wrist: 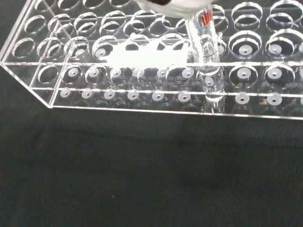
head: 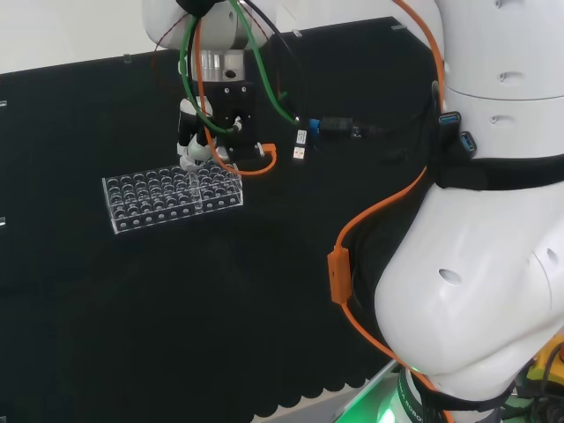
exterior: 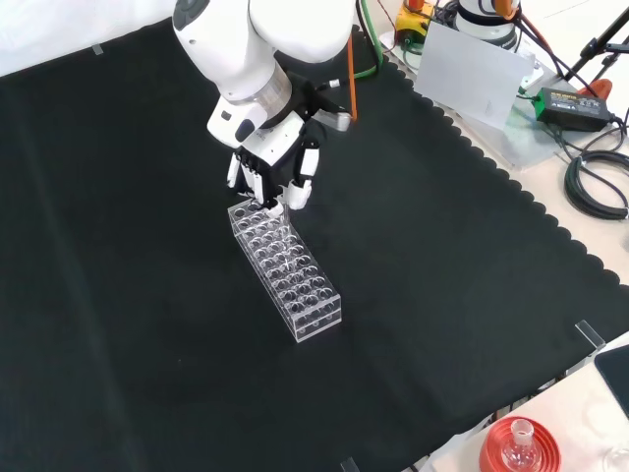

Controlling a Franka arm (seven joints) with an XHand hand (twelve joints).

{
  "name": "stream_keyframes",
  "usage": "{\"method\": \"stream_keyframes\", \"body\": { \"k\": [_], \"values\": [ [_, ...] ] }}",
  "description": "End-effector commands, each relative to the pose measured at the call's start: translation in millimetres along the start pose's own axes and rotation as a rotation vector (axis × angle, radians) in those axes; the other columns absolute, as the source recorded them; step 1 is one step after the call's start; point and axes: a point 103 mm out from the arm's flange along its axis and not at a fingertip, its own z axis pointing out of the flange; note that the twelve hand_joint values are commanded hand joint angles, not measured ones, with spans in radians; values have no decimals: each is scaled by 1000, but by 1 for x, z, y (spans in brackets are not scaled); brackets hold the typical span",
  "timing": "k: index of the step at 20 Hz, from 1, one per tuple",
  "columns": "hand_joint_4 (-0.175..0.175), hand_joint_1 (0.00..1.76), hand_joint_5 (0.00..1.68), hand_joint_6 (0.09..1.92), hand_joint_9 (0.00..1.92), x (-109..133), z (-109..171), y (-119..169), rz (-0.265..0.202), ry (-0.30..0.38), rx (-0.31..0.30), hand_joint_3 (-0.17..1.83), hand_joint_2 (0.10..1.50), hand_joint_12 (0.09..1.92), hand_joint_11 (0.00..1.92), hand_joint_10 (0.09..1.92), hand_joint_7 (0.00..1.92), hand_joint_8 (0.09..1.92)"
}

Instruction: Pick up the test tube.

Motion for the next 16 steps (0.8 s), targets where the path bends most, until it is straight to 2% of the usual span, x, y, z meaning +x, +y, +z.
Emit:
{"method": "stream_keyframes", "body": {
  "k": [1, 16],
  "values": [
    [-175, 1310, 1296, 464, 1228, 2, -4, 1, -3, -18, -23, -175, 1055, 1296, 625, 506, 1355, 444],
    [-175, 1313, 1306, 449, 1263, 5, -34, -8, -24, -46, -70, -175, 1051, 1282, 637, 507, 1363, 435]
  ]
}}
